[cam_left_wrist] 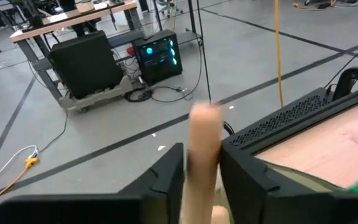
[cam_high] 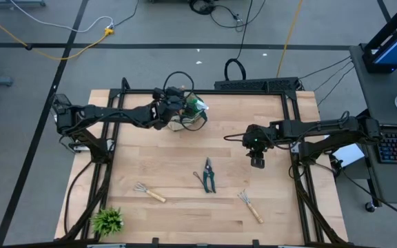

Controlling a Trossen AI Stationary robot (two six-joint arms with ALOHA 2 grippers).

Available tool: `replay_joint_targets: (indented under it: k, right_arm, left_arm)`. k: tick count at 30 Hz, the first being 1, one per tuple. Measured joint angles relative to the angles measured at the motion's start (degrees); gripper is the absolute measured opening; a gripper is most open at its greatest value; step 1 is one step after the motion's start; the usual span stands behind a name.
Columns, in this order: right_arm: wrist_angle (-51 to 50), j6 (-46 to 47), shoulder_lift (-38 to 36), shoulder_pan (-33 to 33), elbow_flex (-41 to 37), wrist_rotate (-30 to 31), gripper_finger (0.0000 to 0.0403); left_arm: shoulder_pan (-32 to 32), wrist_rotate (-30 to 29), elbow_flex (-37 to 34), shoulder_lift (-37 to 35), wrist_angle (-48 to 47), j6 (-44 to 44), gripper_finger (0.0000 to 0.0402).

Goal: Pick & Place Garden tools in Gardening bag
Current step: Put the trowel into the gardening bag

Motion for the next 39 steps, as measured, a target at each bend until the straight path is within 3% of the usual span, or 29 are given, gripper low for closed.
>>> replay_joint_targets:
  k: [7,15,22,28,33,39]
  right_arm:
    - [0.0,0.0,0.0,0.0,0.0,-0.2,0.0155]
    - [0.0,0.0,0.0,0.0,0.0,-0.2,0.0155]
    - [0.0,0.0,0.0,0.0,0.0,-0.2,0.0155]
    - [-0.1,0.0,0.0,0.0,0.0,-0.2,0.0155]
    - [-0.1,0.0,0.0,0.0,0.0,-0.2,0.0155]
    - [0.0,0.0,0.0,0.0,0.0,-0.2,0.0155]
  left_arm:
    - [0.0,0.0,0.0,0.0,0.0,-2.8,0.0168]
    - [-0.2,0.0,0.0,0.0,0.1,-1.8,0.0205]
    - [-0.3,0.0,0.0,-0.9,1.1,-1.0,0.0207]
    - [-0.3,0.1,0.0,-4.3,12.2,5.2,0.0207]
    - [3.1,7.4,0.0,-4.6,24.2,11.0,0.0205]
    - [7.6,13.7,1.9,-2.8,20.9,7.9,0.0164]
